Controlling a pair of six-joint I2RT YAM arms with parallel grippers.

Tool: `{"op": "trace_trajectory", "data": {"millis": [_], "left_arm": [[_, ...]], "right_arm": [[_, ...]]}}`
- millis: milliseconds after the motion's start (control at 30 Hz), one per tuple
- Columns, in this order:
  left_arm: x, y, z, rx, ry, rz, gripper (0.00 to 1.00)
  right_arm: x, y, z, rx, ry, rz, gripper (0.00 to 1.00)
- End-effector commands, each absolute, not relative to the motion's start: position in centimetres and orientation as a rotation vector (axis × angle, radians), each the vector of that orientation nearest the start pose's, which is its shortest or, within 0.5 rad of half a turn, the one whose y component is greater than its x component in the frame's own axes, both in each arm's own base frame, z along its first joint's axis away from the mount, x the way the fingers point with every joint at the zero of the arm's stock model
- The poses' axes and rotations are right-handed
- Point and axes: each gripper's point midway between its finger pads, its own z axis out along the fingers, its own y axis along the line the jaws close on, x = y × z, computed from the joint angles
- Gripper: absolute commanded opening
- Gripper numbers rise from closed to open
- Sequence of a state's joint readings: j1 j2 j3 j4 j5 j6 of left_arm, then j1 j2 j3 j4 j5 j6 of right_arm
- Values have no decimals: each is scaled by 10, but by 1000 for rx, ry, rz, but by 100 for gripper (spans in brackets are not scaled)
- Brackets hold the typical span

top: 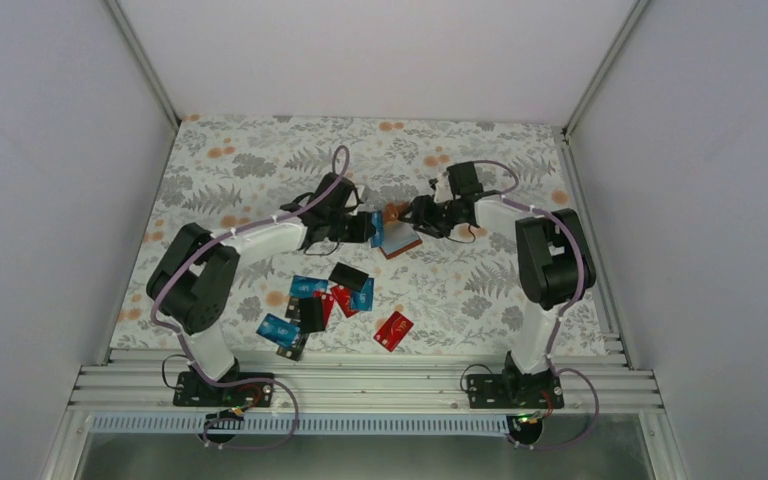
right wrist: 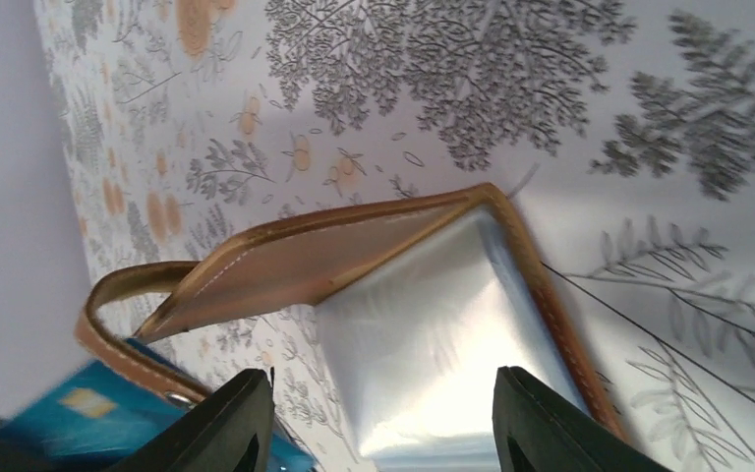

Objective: Put the credit cards into the card holder

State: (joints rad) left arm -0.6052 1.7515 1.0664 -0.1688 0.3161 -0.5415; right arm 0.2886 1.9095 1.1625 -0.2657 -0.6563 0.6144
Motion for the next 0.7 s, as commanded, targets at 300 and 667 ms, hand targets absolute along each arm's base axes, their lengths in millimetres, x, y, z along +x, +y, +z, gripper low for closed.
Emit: {"op": "trace_trajectory", "data": {"millis": [300,667], "left_arm": [[396,-305,141,409,2449,-544,3],[462,-299,102,537,2492,-227,2]], "right_arm": [[334,209,65,189,2709,1039,57],[332,234,59,149,2712,1115,57]]}}
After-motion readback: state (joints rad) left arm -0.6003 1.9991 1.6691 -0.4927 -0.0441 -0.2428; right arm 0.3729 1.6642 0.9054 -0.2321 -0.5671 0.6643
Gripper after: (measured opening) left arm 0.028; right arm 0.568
